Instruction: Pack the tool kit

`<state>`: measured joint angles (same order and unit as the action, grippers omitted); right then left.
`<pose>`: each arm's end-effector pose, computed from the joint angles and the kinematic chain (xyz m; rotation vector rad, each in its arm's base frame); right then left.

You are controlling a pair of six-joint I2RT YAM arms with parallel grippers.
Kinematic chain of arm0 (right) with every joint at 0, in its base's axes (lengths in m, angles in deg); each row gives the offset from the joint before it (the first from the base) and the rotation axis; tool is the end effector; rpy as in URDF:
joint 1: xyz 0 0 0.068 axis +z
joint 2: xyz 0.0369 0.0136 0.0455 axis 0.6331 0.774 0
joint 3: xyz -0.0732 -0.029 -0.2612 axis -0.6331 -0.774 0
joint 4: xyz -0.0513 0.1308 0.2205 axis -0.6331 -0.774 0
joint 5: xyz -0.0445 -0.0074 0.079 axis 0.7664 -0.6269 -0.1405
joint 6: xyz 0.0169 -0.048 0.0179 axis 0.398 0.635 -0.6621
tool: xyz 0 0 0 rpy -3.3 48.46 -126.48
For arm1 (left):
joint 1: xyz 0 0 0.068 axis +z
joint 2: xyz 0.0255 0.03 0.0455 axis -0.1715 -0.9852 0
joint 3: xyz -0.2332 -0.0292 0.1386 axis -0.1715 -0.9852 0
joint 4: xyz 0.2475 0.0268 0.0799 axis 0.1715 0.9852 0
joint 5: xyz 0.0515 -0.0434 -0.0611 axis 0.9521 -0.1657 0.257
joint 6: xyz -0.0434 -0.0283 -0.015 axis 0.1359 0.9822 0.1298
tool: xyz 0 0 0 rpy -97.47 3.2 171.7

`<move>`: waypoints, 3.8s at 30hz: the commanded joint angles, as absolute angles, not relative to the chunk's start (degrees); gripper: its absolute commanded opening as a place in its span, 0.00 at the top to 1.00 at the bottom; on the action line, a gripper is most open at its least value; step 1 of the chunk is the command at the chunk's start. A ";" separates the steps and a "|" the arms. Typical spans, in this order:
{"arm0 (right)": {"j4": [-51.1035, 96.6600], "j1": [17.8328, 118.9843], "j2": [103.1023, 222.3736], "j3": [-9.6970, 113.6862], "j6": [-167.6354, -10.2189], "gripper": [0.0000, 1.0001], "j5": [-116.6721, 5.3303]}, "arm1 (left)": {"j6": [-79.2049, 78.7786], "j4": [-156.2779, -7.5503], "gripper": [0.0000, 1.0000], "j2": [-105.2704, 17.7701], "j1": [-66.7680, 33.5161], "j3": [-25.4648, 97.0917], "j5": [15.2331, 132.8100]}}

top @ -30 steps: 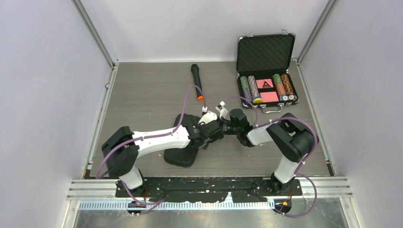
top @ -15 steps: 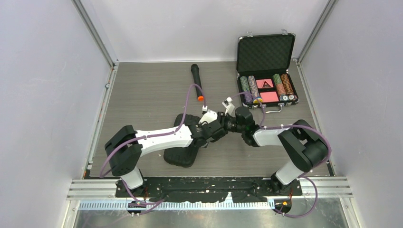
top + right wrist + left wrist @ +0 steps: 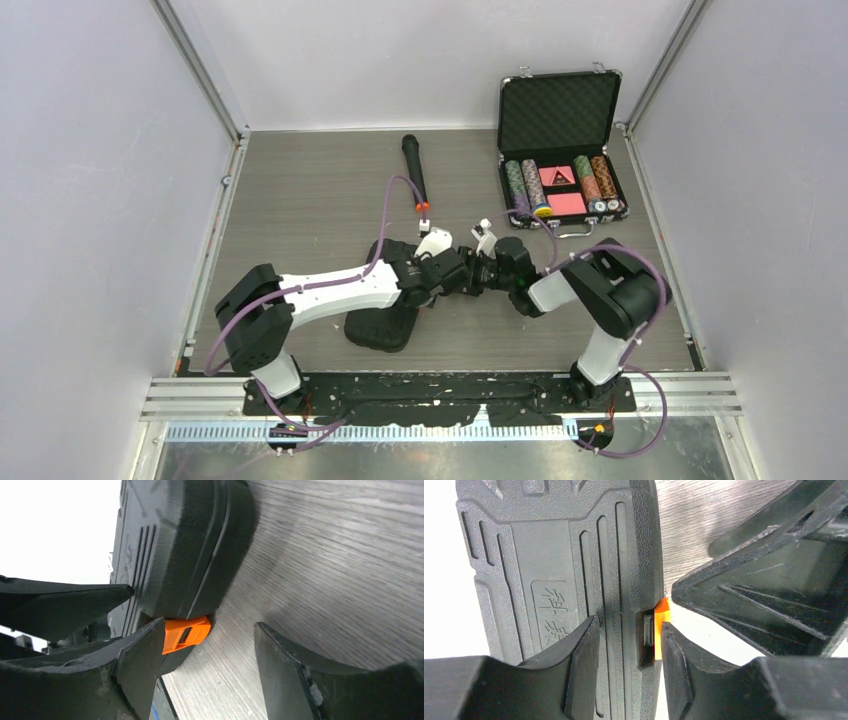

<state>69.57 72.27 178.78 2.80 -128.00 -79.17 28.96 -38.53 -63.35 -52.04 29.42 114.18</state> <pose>0.2294 0.1709 0.1208 -0.1445 2.2257 1.3697 0.1678 -0.2743 0.2110 0.3382 2.4792 0.1111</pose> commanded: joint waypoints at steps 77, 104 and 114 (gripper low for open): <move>68.97 101.11 178.29 1.80 -77.06 0.08 -45.33 | 23.54 -33.93 0.30 -20.76 -39.64 11.94 105.86; 44.55 102.07 160.26 7.36 -75.10 0.80 -49.05 | 20.79 -46.92 0.29 -29.52 -39.63 6.92 97.16; 32.76 102.12 160.17 16.64 -77.91 0.79 -50.29 | 20.77 -51.40 0.29 -34.93 -39.94 5.43 94.38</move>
